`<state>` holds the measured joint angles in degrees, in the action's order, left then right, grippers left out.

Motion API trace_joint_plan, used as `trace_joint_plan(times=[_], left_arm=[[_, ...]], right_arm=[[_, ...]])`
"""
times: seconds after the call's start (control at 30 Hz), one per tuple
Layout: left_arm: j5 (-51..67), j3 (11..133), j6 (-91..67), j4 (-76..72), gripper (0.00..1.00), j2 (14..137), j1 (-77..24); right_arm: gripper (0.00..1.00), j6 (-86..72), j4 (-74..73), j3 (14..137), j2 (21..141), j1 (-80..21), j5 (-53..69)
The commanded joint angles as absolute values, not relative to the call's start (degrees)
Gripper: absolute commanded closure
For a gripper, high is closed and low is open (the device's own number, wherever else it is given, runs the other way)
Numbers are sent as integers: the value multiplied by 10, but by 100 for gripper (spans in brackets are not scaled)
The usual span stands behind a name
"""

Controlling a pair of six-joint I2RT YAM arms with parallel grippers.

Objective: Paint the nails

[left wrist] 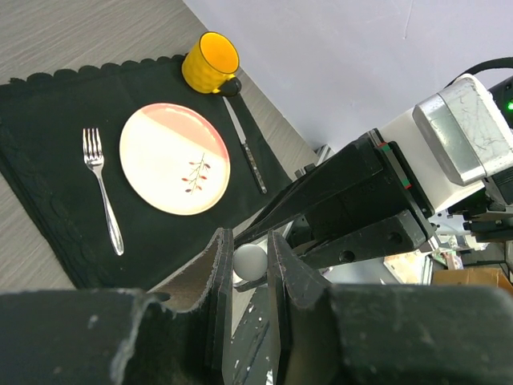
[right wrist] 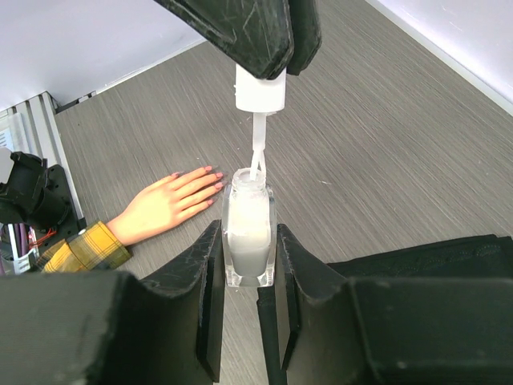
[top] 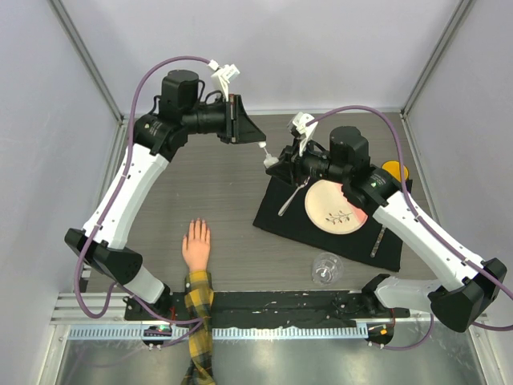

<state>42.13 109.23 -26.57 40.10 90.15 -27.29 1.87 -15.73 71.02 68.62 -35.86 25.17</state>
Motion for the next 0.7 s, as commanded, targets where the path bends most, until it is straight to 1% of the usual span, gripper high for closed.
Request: trace_joint_plan(times=[0.0,0.67], left_arm=[[439,1092,-268,378,100,897,-278],[454,1077,-265,381,100,895,-290]], right_arm=[[100,25,-139,736,678,-361,251],[100,23,-133,733,673,-361,246]])
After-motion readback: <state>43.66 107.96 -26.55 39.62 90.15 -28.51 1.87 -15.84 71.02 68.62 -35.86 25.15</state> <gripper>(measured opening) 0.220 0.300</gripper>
